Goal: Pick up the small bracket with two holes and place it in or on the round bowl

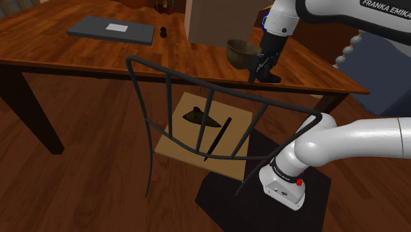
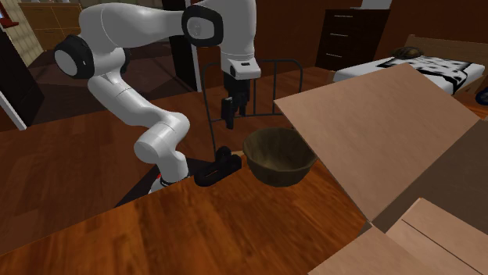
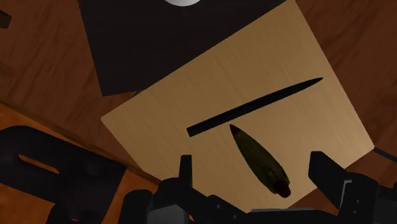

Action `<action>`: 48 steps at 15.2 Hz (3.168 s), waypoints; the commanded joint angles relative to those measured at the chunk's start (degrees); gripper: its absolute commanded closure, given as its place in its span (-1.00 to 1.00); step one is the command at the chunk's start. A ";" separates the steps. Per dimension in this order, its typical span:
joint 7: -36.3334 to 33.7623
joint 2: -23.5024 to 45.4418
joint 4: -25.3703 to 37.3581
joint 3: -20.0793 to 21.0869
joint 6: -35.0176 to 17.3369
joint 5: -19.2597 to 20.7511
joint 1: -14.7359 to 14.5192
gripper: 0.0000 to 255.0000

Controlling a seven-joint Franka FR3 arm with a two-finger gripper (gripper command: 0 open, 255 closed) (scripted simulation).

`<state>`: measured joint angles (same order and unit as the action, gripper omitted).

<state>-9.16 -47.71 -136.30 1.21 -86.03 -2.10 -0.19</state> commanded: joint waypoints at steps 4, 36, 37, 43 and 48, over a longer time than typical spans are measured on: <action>1.36 1.46 1.83 -3.44 0.91 2.37 2.38 -1.00; 4.41 4.19 0.47 -11.80 -2.23 7.95 7.84 1.00; 4.41 4.19 0.45 -11.80 -2.25 7.95 7.84 1.00; 4.47 5.32 5.82 -11.43 1.99 7.55 7.61 1.00; 4.55 6.55 10.54 -11.19 5.48 7.25 7.42 1.00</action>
<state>-4.65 -41.36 -126.78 -10.02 -81.38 5.18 7.25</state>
